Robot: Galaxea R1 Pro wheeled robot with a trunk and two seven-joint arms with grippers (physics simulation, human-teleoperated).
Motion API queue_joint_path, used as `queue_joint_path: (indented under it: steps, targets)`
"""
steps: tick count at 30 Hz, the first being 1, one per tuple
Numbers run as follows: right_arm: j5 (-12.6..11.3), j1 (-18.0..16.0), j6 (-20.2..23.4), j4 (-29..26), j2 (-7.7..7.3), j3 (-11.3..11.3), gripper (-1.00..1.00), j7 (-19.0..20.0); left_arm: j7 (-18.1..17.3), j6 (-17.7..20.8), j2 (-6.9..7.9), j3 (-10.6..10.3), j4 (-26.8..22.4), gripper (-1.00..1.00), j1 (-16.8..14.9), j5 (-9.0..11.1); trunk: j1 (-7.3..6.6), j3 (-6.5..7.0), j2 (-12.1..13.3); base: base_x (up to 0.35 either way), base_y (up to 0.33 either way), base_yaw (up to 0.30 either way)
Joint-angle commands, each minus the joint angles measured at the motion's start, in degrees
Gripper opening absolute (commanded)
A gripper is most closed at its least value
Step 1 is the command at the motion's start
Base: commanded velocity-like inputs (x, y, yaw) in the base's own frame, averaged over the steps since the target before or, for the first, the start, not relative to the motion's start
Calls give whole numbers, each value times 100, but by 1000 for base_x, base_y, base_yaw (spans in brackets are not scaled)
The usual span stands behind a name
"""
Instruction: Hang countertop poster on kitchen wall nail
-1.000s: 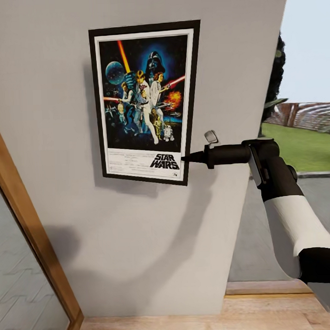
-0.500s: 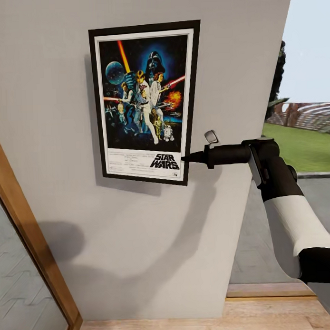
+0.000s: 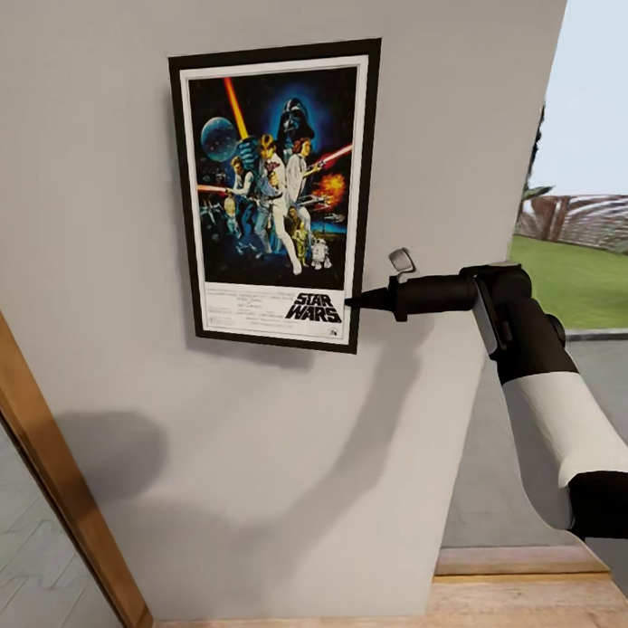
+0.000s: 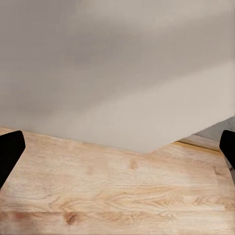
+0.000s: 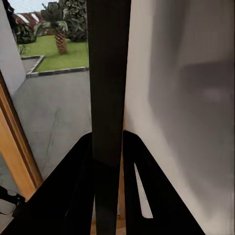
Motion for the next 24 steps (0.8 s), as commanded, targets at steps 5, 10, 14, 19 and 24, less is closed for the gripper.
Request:
queue_joint_path:
  steps: [5,10,14,19,24]
  targets:
    - [25,-2,74,-3,-2,4,-100,33,-17,-27,1,46,8,100,-3,-40,4,-2,-4,135,0,0]
    - [25,0,74,-3,-2,4,-100,34,-14,-27,0,46,8,100,-3,-40,4,-2,-4,30,0,0]
    - [25,0,74,-3,-2,3,-100,33,-13,-27,1,46,8,100,-3,-40,4,-2,-4,4,0,0]
    - [25,0,74,-3,-2,-2,-100,34,-14,-27,1,46,8,100,-3,-40,4,-2,-4,1,0,0]
    - [25,0,74,-3,-2,-4,-100,34,-13,-27,-1,46,8,100,-3,-40,4,-2,-4,6,0,0]
